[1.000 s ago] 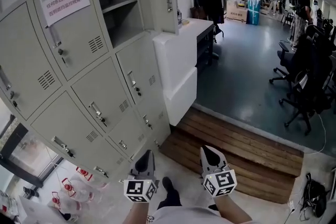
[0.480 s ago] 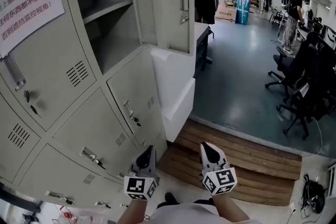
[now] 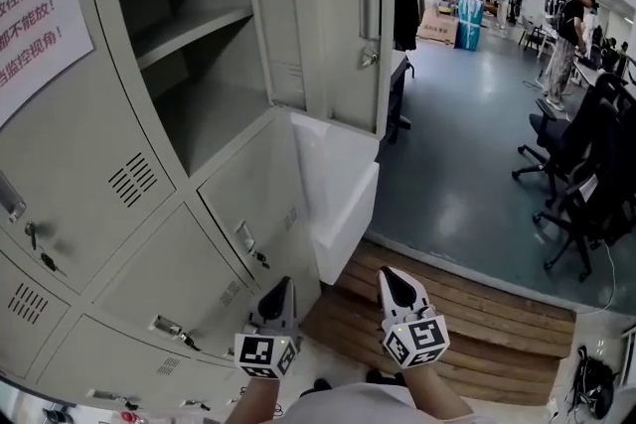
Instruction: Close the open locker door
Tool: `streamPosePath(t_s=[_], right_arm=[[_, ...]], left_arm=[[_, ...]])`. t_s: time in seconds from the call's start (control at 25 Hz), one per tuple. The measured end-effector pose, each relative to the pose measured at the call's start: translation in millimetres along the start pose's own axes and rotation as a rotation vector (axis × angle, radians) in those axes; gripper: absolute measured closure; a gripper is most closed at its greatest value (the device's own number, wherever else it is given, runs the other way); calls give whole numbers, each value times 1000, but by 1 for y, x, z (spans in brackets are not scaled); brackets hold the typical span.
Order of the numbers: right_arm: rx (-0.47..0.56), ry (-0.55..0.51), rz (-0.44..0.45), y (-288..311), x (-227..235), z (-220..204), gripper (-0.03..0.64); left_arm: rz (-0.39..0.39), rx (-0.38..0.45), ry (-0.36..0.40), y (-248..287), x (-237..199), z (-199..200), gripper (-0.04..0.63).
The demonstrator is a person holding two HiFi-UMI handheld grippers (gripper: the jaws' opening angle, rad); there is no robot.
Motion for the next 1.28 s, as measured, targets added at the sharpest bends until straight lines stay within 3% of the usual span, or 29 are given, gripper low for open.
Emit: streamPosePath(t_s=[0.24,0.56,0.88,0.92,1.0,1.28], right_arm=[[14,-26,57,22,24,15,601],[56,-59,95,40,44,34,601],[132,-55,201,71,51,67,597],[146,-51,217,76,53,72,574],[171,-47,250,85,55,84,448],[288,-70,325,118,62,125,405]], left_arm=[[65,24,-2,21,-1,7,586],[77,23,6,36,11,8,586],[103,12,3,35,9,7,586],[105,11,2,35,9,7,586],[109,8,2,34,8,7,586],[129,1,5,28,4,6,586]])
Point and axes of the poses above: the fingertips, and each gripper's own axes: y forward along the fingers, x to its right, z out of its top, the point moved 9 cm from there along -y, backward along the fingers, and after that the axes turned 4 degrees about -z, right-handed, at the moved point
